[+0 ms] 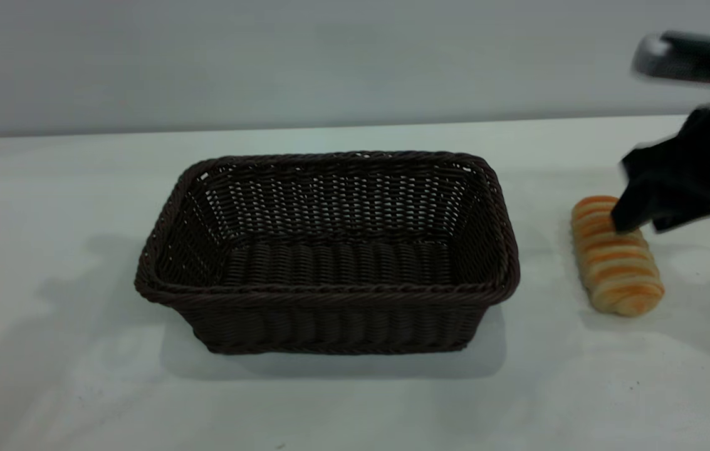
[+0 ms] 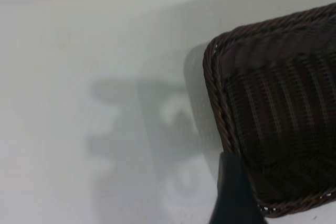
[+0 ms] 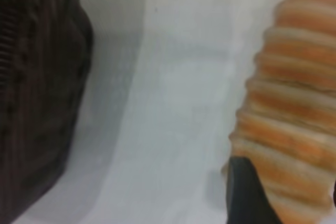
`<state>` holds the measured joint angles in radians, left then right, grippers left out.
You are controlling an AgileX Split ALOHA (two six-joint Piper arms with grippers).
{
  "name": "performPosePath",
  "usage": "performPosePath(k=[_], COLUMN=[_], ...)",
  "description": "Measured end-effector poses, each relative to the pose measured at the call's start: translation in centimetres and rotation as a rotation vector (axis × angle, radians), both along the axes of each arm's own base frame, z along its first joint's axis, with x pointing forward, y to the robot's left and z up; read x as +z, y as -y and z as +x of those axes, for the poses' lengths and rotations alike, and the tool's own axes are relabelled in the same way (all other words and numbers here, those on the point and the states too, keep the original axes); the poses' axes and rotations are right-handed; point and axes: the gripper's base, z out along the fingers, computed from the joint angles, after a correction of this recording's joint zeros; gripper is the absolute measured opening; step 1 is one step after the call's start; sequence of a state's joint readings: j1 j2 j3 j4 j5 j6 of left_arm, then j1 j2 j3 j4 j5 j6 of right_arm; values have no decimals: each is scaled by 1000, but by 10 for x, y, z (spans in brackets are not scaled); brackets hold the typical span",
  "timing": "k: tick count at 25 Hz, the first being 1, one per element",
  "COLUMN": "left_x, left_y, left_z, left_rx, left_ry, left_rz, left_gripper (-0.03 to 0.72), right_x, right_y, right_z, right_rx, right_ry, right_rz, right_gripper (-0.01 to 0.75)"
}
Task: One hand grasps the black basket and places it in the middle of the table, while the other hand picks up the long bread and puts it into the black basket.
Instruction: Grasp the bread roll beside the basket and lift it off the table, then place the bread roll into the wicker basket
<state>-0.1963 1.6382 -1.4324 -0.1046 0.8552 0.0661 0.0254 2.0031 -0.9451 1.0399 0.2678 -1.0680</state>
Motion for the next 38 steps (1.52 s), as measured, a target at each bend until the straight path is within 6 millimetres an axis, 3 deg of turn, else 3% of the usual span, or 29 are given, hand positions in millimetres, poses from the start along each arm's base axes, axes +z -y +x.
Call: performPosePath(k=[6,10,11,13,18,21,24,27,30,34,38], left_x=[-1,-2,-2,-2,-2,-2,-2,-3,-3,-3,-3], left_y=[0,-1,-1,-1,-1,-1,-1,-1,-1,-1,-2], left_z=[-3,-4,-4,-5,-5,-5,-5,-6,-6,-7,-7], left_rx=[-1,-2,-2,-3,-3,-3,-3,-4,-5,-6,-7], left_ry=[-34,-43,-46,-54,-62,-62,-62,-66,-76,-84,-89], left_rz=[5,7,7,9,11,11,11,11,13,16,30], left_gripper=[532,532,532,531,531,531,531,531,531,531,531], right_x=[-48,-49,-45,-32,41,71,81,76,58,48,62], right_y=[2,1,1,1,-7,-33,-80,-122,-148,-149,-123], right_z=[8,9,10,12,26,32,31,21,12,12,20], right_rx=[-21,-31,-35,-38,3,90,211,311,372,353,297], right_ry=[-76,-79,-72,-40,138,189,196,182,137,101,107], right_rz=[-46,-39,-33,-28,35,108,155,167,164,167,178], right_gripper=[351,167,104,49,33,33,33,39,77,203,376])
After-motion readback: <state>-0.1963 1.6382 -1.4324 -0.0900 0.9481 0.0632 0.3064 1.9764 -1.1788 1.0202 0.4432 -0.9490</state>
